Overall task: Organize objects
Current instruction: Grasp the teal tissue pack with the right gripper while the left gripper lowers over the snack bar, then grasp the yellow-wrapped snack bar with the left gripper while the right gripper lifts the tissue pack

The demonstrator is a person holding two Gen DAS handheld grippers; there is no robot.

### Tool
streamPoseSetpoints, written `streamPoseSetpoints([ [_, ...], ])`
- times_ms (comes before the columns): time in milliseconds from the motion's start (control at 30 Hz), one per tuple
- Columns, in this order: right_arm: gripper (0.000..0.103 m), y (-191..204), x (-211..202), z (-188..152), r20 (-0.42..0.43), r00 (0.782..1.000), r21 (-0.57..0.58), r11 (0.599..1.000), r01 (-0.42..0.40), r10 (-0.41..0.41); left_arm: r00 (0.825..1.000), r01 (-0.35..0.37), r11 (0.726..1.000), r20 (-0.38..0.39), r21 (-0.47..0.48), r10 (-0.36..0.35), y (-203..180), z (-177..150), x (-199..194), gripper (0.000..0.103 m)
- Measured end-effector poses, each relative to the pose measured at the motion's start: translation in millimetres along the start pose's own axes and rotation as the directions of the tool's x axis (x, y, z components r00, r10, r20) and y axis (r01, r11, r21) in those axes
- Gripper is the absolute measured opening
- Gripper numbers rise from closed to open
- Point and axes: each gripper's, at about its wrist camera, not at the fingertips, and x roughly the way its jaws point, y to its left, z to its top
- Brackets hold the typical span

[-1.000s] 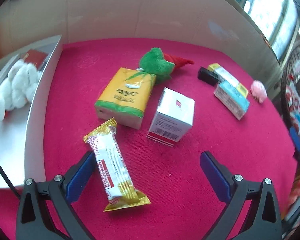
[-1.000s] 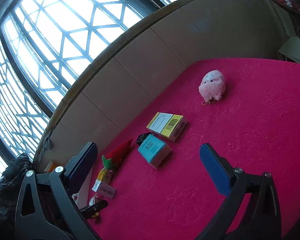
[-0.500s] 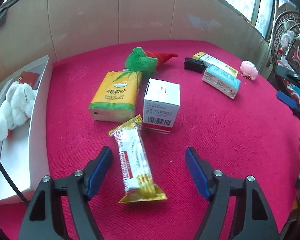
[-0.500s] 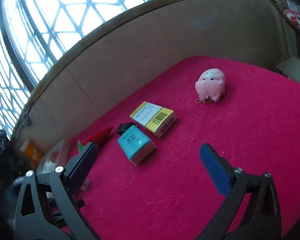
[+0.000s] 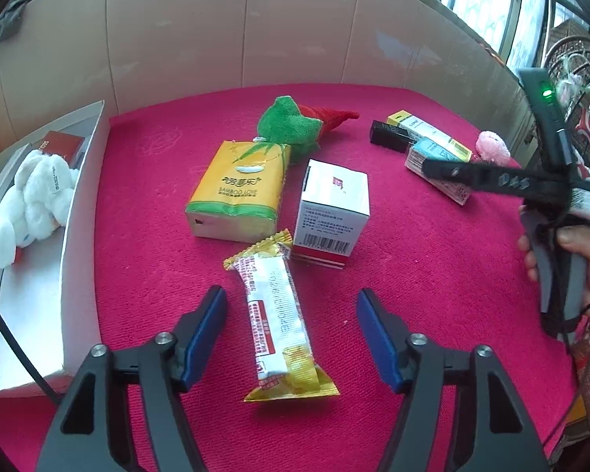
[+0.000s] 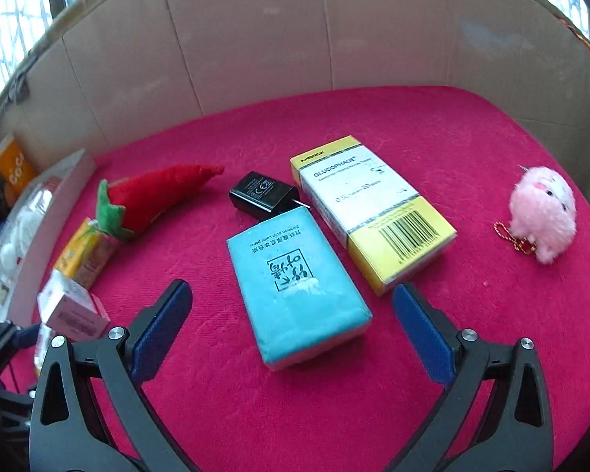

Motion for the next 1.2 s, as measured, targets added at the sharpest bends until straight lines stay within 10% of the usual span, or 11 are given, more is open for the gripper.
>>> streamPoseSetpoints([
  [100, 0.1, 7.1, 9.9, 1.3, -0.051, 0.998, -0.044, 0.999, 0.022, -0.024, 1.0, 0.006, 1.0, 0.005, -0.003, -0.006, 0.0, -0.4, -0.8, 0.051],
  [267, 0.051, 15.5, -0.9, -3.3, -0.028, 0.998, -0.117, 0.992, 0.055, -0.059, 1.0, 0.026, 0.999, 0.005, 0.025, -0.026, -4.7, -0.6, -0.5, 0.026],
  [1200, 0.05, 18.4, -73.8, -68.6, 0.097, 0.991, 0.107, 0.989, -0.099, 0.089, 0.999, -0.027, 0.999, 0.046, 0.033, 0.026, -4.2, -3.1, -9.0, 0.02],
])
